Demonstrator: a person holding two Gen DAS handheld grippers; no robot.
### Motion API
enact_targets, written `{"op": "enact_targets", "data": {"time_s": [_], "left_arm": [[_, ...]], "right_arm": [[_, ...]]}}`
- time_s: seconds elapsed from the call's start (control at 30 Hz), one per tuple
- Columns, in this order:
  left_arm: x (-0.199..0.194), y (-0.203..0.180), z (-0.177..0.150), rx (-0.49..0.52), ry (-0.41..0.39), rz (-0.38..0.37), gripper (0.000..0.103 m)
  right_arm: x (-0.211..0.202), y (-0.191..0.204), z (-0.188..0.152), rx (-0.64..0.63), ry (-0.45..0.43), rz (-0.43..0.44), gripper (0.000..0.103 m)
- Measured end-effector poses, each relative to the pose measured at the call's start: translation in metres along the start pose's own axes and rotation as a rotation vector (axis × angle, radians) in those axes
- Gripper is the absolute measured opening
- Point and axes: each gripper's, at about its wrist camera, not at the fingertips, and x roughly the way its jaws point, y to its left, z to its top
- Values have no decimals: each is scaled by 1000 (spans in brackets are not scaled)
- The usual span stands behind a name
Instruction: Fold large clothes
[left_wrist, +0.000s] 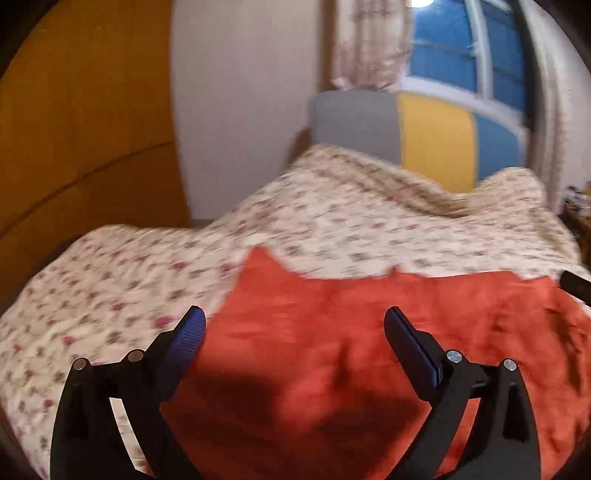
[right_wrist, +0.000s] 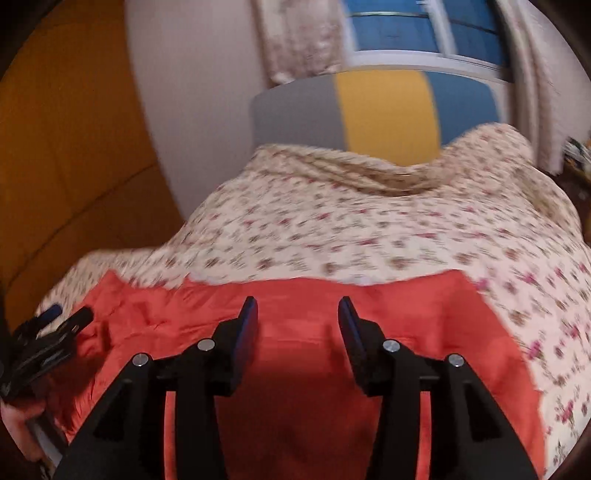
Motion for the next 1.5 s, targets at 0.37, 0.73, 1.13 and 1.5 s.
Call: {"op": "enact_targets", "data": {"time_s": [0.37, 0.73, 1.13, 1.5], "left_arm": [[73, 52, -33, -232, 203, -123, 100], [31, 32, -20, -190, 155, -16, 100], [18, -95, 7, 79, 36, -121, 100], [74, -101, -14, 64, 171, -152, 100]], "right_arm": [[76, 26, -43, -116, 120, -62, 51], [37, 6, -28, -23, 97, 43, 57], [11, -109, -10, 98, 140, -148, 57], [32, -127, -25, 160, 145, -150, 58]]}}
